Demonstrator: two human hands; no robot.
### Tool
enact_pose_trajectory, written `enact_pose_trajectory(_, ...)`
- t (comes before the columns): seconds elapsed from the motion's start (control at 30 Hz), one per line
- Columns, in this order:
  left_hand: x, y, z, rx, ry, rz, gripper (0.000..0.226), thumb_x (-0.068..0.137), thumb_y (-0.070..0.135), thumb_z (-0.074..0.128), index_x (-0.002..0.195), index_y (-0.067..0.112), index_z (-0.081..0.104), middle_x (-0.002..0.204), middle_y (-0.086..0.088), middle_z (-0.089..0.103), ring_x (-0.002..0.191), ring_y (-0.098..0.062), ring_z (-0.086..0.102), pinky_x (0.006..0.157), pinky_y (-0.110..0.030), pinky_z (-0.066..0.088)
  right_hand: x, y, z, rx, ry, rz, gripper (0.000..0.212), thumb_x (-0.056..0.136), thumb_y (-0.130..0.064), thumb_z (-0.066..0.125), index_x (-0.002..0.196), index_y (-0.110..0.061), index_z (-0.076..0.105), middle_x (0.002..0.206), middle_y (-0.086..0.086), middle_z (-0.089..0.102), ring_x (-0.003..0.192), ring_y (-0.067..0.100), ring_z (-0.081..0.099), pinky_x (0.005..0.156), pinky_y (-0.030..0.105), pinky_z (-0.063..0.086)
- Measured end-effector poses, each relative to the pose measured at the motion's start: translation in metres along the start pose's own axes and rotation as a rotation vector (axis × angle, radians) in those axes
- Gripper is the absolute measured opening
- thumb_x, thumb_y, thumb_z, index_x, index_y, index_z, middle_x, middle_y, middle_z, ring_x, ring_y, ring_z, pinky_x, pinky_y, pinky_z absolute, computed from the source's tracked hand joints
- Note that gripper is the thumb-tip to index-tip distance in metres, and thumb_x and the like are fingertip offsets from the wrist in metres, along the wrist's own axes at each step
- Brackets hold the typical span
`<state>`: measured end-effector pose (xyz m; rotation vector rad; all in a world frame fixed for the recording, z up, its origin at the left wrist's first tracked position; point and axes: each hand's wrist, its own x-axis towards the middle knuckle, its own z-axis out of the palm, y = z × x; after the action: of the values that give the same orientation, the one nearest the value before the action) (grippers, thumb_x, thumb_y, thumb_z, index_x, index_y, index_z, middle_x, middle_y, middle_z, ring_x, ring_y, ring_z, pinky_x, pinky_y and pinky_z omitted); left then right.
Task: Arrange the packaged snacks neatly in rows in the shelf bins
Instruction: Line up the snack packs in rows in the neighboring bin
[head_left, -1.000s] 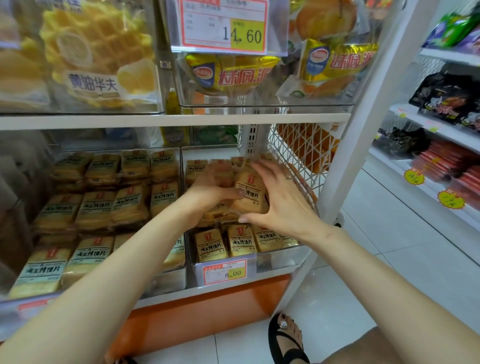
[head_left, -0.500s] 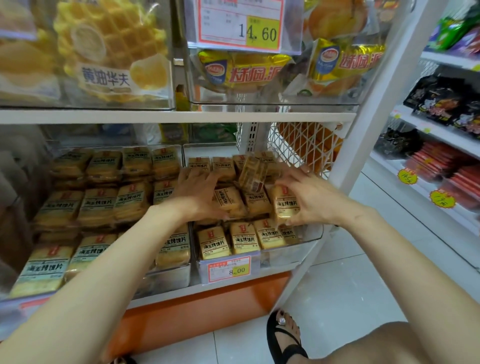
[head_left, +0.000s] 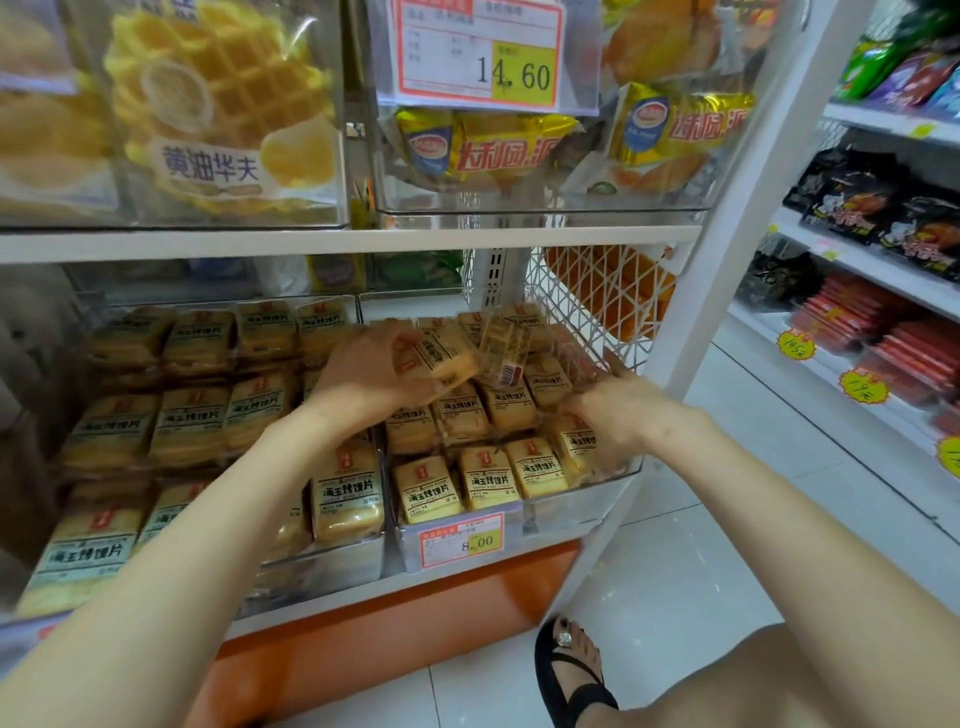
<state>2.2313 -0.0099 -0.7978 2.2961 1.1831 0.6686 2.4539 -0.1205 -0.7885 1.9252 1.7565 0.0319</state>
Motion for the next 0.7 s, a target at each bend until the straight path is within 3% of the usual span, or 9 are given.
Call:
enact_pose_trajectory(0.1, -0.004, -0.001, -0.007, -0.106, 0.045, -0.003, 0.060, 0.074, 0.029, 0.076, 0.125, 0.016, 0.049, 0.123, 0.000, 0.058, 0.104, -0.014, 0.054, 0.086, -0.024, 0.044, -0.003, -0.001, -0.004, 0.014, -0.073, 0.007, 0.067, 0.072, -0.024, 0.067, 0.135, -0.031, 0.044, 0.120, -0.002, 0.059, 0.111, 0.021, 0.053, 0.090, 0.031, 0.041)
enact_pose_trajectory(0.23, -0.007, 0.001, -0.009, -0.265, 0.051, -0.043, 0.055, 0.073, 0.029, 0.077, 0.121, 0.015, 0.052, 0.114, 0.002, 0.060, 0.100, -0.011, 0.055, 0.084, -0.021, 0.043, -0.003, -0.010, -0.001, 0.042, 0.016, 0.036, 0.056, 0.080, -0.017, 0.063, 0.132, -0.027, 0.045, 0.111, -0.001, 0.061, 0.103, 0.021, 0.057, 0.077, 0.029, 0.039)
enact_pose_trajectory(0.27, -0.008, 0.002, -0.010, -0.309, 0.050, -0.056, 0.055, 0.073, 0.030, 0.077, 0.120, 0.016, 0.052, 0.112, 0.003, 0.060, 0.101, -0.011, 0.056, 0.084, -0.020, 0.043, -0.002, -0.011, -0.001, 0.045, 0.031, 0.035, 0.055, 0.082, -0.016, 0.060, 0.133, -0.027, 0.042, 0.110, 0.000, 0.061, 0.102, 0.021, 0.057, 0.079, 0.029, 0.038)
enact_pose_trajectory(0.33, -0.008, 0.003, -0.012, -0.398, 0.045, -0.078, 0.054, 0.072, 0.033, 0.077, 0.118, 0.017, 0.054, 0.109, 0.006, 0.061, 0.101, -0.010, 0.057, 0.081, -0.017, 0.044, -0.003, -0.011, -0.002, 0.018, 0.008, 0.020, 0.056, 0.082, -0.013, 0.056, 0.134, -0.026, 0.039, 0.113, 0.000, 0.060, 0.110, 0.023, 0.054, 0.098, 0.035, 0.035)
enact_pose_trajectory(0.4, -0.008, 0.004, -0.014, -0.455, 0.044, -0.087, 0.054, 0.071, 0.034, 0.077, 0.117, 0.018, 0.055, 0.108, 0.006, 0.061, 0.100, -0.008, 0.057, 0.079, -0.014, 0.044, -0.004, -0.012, -0.003, -0.053, 0.005, 0.009, 0.057, 0.081, -0.012, 0.055, 0.135, -0.025, 0.039, 0.123, 0.001, 0.056, 0.122, 0.025, 0.047, 0.114, 0.045, 0.020)
enact_pose_trajectory(0.53, -0.010, 0.008, -0.015, -0.515, 0.042, -0.094, 0.052, 0.070, 0.031, 0.078, 0.115, 0.017, 0.056, 0.107, 0.005, 0.062, 0.100, -0.007, 0.058, 0.084, -0.018, 0.047, -0.003, -0.017, 0.007, -0.088, 0.092, 0.001, 0.057, 0.083, -0.016, 0.054, 0.138, -0.023, 0.038, 0.127, 0.005, 0.056, 0.132, 0.029, 0.038, 0.116, 0.054, 0.002)
enact_pose_trajectory(0.7, -0.012, 0.012, -0.012, -0.577, 0.034, -0.107, 0.051, 0.070, 0.031, 0.078, 0.114, 0.017, 0.056, 0.108, 0.002, 0.063, 0.102, -0.010, 0.059, 0.090, -0.024, 0.047, -0.005, -0.013, 0.006, -0.069, 0.047, -0.032, 0.048, 0.084, -0.026, 0.057, 0.131, -0.026, 0.045, 0.130, 0.000, 0.053, 0.129, 0.024, 0.041, 0.112, 0.041, 0.022)
